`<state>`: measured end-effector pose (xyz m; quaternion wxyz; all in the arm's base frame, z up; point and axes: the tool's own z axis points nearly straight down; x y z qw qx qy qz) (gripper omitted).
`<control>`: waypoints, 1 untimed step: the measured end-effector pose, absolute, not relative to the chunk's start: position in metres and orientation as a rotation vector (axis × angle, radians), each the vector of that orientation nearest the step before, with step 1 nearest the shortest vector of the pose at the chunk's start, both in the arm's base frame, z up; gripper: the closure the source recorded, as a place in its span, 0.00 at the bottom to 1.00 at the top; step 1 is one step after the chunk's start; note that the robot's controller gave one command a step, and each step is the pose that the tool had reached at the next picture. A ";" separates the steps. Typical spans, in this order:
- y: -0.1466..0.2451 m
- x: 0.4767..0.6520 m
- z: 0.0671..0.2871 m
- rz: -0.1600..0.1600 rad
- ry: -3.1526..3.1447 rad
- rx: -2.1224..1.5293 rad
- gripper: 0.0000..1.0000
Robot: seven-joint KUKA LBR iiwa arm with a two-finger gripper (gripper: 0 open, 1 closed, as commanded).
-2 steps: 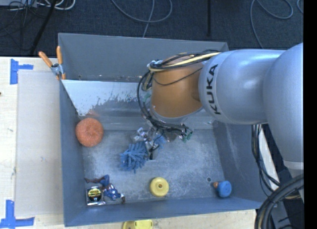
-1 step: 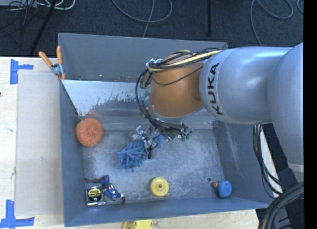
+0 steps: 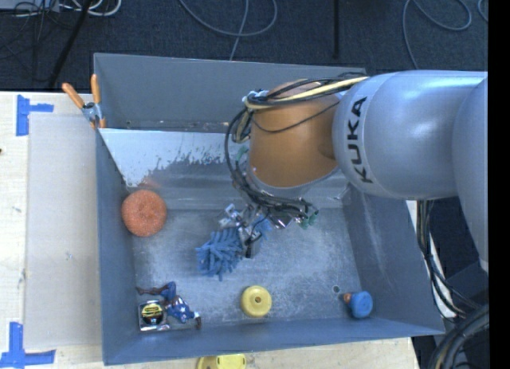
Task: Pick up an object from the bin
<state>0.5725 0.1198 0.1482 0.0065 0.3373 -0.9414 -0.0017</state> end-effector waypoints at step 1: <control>0.140 0.582 0.148 0.004 -2.965 1.086 1.00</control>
Offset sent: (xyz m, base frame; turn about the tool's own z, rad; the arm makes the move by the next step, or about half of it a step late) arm -0.0658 0.0363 0.0960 -0.0363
